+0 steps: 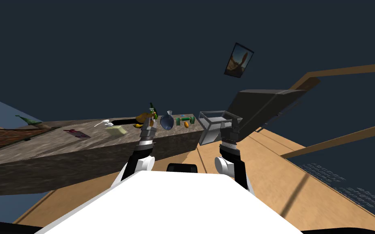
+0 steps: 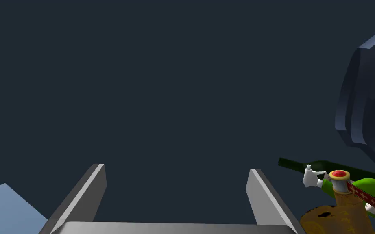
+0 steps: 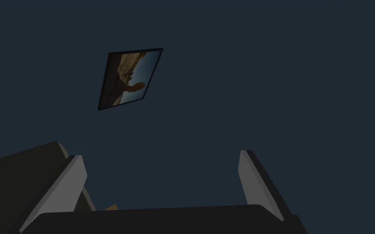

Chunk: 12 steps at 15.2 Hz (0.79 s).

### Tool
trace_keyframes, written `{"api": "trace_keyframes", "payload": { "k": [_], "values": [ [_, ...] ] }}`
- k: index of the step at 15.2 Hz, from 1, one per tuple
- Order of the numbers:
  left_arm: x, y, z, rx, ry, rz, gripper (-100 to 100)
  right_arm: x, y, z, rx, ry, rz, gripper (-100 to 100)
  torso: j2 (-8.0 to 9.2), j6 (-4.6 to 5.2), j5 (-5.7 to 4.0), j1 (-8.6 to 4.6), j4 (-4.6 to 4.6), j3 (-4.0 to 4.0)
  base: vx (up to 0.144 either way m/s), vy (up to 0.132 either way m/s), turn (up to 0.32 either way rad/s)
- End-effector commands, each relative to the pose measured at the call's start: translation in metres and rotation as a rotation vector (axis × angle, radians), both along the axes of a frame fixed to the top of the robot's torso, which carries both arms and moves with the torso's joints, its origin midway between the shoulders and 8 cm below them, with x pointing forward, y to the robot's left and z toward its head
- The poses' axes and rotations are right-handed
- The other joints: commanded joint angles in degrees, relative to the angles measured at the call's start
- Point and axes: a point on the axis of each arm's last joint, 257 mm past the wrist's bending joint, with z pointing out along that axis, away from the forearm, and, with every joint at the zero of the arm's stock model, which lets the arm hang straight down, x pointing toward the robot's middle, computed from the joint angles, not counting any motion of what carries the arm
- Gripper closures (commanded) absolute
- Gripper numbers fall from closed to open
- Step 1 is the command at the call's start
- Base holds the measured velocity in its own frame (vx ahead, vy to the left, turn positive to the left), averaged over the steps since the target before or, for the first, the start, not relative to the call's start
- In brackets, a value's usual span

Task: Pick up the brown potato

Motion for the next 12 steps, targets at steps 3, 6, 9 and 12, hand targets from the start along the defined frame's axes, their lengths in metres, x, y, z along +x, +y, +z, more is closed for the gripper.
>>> {"api": "trace_keyframes", "payload": {
  "k": [3,6,9,12],
  "values": [
    [0.011,-0.001,-0.013,0.058,0.064,-0.027,-100,0.0,0.0,0.0,0.0,0.0,0.0,0,0.01,0.02,-0.01,-0.06,0.0,0.0,-0.003,-0.025,-0.084],
    [0.021,0.001,-0.026,0.093,0.125,-0.037,-100,0.0,0.0,0.0,0.0,0.0,0.0,0,0.0,0.02,-0.04,-0.18,0.0,0.0,-0.001,-0.053,-0.11],
    [0.027,0.003,-0.034,0.109,0.161,-0.04,-100,0.0,0.0,0.0,0.0,0.0,0.0,0,-0.02,0.02,-0.04,-0.18,0.0,-0.01,0.005,-0.04,-0.086],
    [0.04,0.009,-0.051,0.142,0.236,-0.04,-100,0.0,0.0,0.0,0.0,0.0,0.0,0,-0.02,0.02,-0.04,-0.19,-0.01,-0.01,0.004,-0.047,-0.111]
  ]
}}
